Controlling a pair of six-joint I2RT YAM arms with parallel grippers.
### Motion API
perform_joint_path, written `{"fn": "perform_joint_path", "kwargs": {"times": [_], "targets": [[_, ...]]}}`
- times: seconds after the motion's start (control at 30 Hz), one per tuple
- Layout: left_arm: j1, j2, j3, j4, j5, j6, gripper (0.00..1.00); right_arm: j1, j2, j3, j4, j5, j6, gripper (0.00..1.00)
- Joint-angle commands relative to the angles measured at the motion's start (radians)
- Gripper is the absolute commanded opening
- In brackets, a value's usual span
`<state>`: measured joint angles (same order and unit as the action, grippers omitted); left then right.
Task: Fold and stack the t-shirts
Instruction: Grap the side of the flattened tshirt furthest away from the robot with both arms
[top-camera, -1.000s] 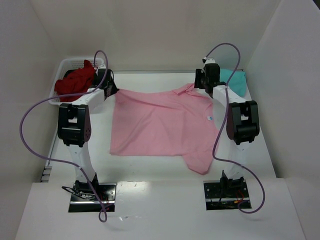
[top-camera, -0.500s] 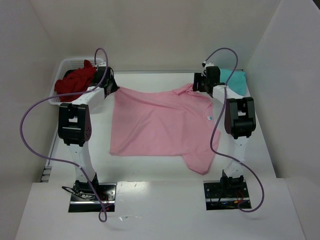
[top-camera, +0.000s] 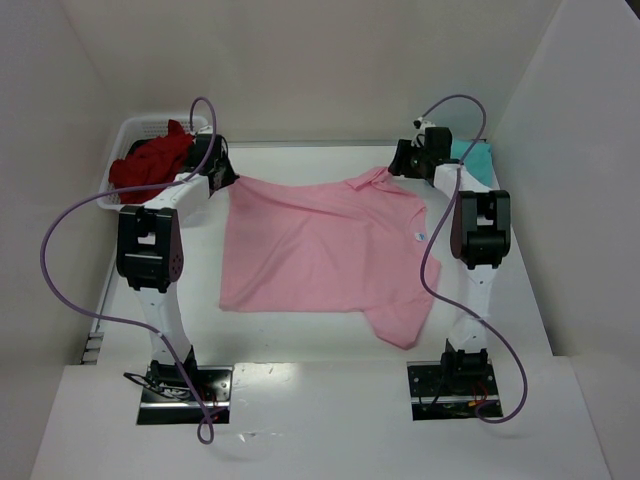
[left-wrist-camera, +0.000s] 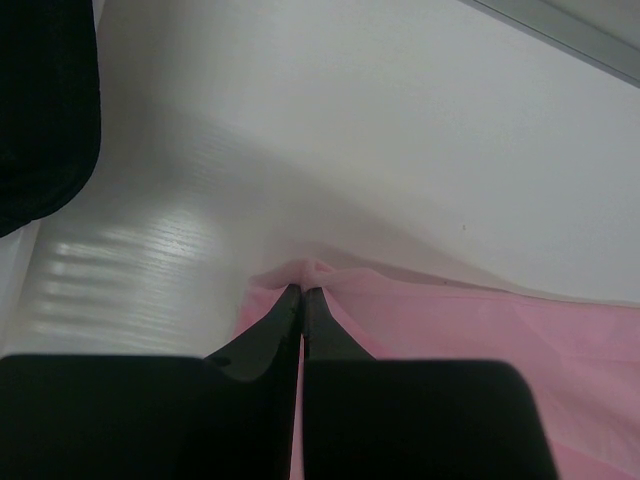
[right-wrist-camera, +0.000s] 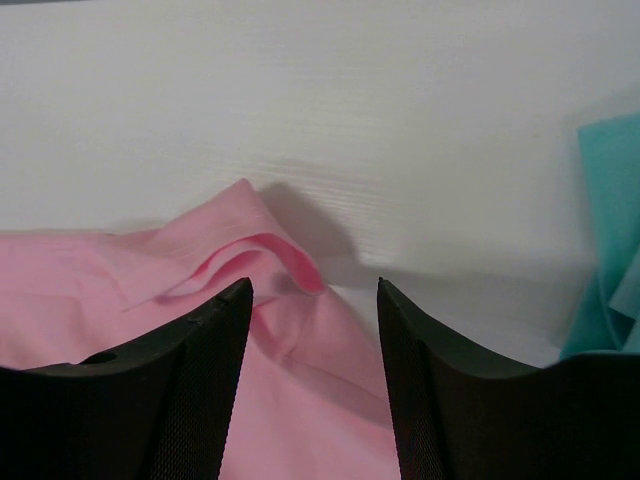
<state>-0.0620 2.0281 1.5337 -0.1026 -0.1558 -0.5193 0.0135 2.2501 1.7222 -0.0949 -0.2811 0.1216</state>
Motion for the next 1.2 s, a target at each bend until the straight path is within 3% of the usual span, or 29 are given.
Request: {"fn": "perform_joint_path", "kwargs": {"times": [0.0,0.77,1.0,1.07,1.17], "targets": [[0.005,0.009,0.031,0.024,-0.014,0.028,0.0,0.006,0.005,0.031,0.032,-0.081,0.038,0.6],[0.005,0.007,0.031,0.024,-0.014,0.038,0.0,0.026,0.089,0.085,-0.003,-0.024,0.038,0.58],[0.005,0.007,0.022,0.024,-0.014,0.038,0.0,0.026,0.137,0.151,-0.003,-0.039,0.062,0.38],[0.005,0.007,0.022,0.024,-0.014,0.047,0.0,0.026,0.157,0.184,-0.003,-0.053,0.072,0.22],[0.005,0.007,0.022,0.015,-0.014,0.047,0.0,0.026,0.183,0.231,-0.047,-0.053,0.081,0.11]]}}
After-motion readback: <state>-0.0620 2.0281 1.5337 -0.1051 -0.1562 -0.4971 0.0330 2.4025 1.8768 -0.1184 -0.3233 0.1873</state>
